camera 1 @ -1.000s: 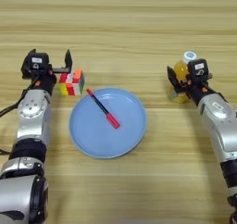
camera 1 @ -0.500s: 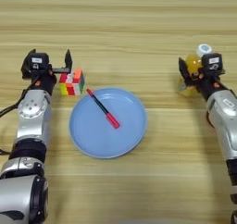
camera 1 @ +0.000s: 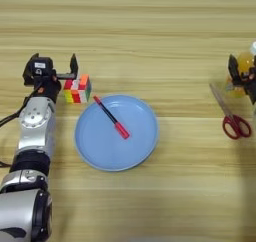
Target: Move the objects on the table
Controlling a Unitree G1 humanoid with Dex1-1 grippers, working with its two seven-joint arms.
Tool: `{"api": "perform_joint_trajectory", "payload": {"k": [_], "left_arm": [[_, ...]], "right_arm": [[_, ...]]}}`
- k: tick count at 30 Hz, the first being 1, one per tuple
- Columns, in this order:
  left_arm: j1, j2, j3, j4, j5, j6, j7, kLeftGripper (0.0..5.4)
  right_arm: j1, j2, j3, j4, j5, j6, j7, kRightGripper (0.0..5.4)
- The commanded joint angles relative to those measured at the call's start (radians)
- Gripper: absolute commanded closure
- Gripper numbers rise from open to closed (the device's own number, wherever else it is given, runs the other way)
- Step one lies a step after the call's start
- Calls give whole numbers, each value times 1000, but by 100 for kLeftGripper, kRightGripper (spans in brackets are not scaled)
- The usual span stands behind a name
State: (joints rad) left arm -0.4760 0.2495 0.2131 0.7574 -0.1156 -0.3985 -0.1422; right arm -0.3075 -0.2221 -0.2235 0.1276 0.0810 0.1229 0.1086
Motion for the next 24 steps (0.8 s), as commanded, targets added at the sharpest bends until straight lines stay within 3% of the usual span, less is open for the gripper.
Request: {"api": "perform_joint_trajectory", "payload": {"k": [1,19,24], "left_arm": [[-7,11,-1,12,5,14,-1,0],[-12,14,1,20,1,12,-3,0],[-11,14,1,20,1,12,-3,0]], "right_arm": [[-14,-35,-25,29,-3,-34,-14,189],[-31,-54,-16,197,-4,-97,-7,189],[-22,-52,-6,167,-3,-108,0,125]]}}
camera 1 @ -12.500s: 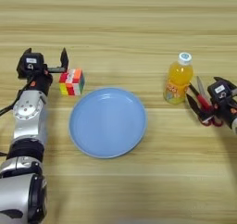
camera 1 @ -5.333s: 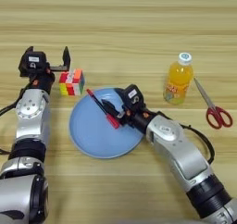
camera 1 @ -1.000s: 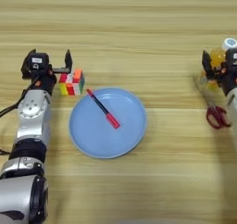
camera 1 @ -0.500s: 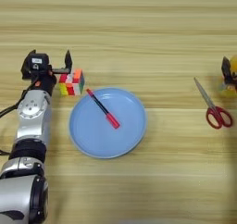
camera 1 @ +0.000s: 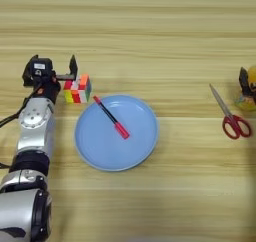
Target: Move the objects on the table
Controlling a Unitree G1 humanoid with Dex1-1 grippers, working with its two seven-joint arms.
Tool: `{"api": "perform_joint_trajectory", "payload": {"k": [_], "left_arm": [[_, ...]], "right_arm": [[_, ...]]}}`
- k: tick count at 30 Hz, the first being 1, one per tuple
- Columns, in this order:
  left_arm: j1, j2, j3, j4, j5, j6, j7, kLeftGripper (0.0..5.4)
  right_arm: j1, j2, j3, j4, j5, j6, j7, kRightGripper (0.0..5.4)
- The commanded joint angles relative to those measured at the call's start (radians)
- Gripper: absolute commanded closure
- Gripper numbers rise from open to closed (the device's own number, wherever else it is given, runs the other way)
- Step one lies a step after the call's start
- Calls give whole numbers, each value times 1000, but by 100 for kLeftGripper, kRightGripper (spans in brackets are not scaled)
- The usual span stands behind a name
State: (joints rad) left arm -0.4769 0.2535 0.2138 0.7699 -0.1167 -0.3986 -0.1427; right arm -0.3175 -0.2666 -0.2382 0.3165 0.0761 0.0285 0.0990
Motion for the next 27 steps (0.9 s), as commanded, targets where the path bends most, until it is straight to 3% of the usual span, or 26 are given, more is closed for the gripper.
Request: {"api": "perform_joint_trajectory", "payload": {"k": [1,8,13,20,27], "left_arm": [[-11,10,0,8,3,12,-2,0],[-10,10,0,8,3,11,-2,0],[-9,8,-1,6,4,11,-1,0],[-9,5,-3,2,5,12,2,0],[-10,3,-5,1,7,13,6,0]], "right_arm": [[-11,-7,7,-31,6,-16,9,106],[-5,-8,0,-69,17,-25,5,13],[11,-15,-5,-149,13,-24,-4,3],[133,-18,6,-409,32,76,25,3],[232,-28,12,-524,67,192,71,3]]}}
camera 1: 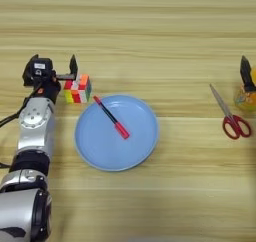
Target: Move the objects on the table
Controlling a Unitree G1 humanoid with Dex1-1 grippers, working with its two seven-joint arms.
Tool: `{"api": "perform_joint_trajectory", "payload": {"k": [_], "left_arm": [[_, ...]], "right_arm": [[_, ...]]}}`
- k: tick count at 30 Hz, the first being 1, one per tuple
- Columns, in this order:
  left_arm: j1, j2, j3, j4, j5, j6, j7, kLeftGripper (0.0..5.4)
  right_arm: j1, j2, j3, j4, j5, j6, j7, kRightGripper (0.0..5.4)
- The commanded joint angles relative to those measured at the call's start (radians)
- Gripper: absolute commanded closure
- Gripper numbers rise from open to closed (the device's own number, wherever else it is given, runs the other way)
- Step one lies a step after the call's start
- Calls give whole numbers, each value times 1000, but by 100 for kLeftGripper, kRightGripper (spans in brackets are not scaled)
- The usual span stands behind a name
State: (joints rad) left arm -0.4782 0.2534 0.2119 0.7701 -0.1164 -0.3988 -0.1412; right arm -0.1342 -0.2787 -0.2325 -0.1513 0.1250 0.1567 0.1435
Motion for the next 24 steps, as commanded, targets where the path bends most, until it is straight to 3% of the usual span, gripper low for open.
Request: {"api": "perform_joint_trajectory", "payload": {"k": [1,8,24], "left_arm": [[-9,2,-3,1,7,14,6,0],[-12,2,-5,3,8,14,9,0],[-13,-1,-7,4,9,14,13,0]], "right_arm": [[65,-17,7,-72,22,80,33,3],[169,-17,26,-144,59,186,88,3],[239,-39,104,-144,67,325,145,3]]}}
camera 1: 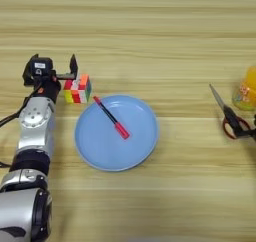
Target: Move the objects on the table
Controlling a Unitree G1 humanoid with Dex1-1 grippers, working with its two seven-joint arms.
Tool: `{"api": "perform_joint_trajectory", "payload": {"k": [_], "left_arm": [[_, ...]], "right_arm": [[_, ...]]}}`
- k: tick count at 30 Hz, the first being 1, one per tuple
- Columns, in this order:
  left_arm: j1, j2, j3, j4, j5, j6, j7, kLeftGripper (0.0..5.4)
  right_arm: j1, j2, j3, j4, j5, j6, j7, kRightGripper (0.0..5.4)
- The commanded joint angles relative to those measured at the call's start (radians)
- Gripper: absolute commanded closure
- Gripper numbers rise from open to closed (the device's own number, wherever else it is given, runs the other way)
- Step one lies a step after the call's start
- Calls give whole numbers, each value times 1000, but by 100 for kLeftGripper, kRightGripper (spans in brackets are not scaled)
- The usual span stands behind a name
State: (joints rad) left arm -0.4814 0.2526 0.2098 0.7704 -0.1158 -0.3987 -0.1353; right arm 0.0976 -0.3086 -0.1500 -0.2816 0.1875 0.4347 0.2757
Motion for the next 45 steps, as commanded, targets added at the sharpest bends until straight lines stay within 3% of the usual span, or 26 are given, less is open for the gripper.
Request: {"api": "perform_joint_trajectory", "payload": {"k": [1,13,30,45], "left_arm": [[-10,-1,-5,3,9,14,8,0],[-13,-2,-6,6,9,15,11,0],[-11,-6,-11,1,9,15,16,0],[-9,-6,-13,-4,7,17,19,0]], "right_arm": [[9,-13,29,-9,-2,50,16,3],[9,-16,77,70,-44,44,17,3],[-9,-23,68,167,-69,48,11,3],[44,-86,163,110,-91,94,83,156]]}}
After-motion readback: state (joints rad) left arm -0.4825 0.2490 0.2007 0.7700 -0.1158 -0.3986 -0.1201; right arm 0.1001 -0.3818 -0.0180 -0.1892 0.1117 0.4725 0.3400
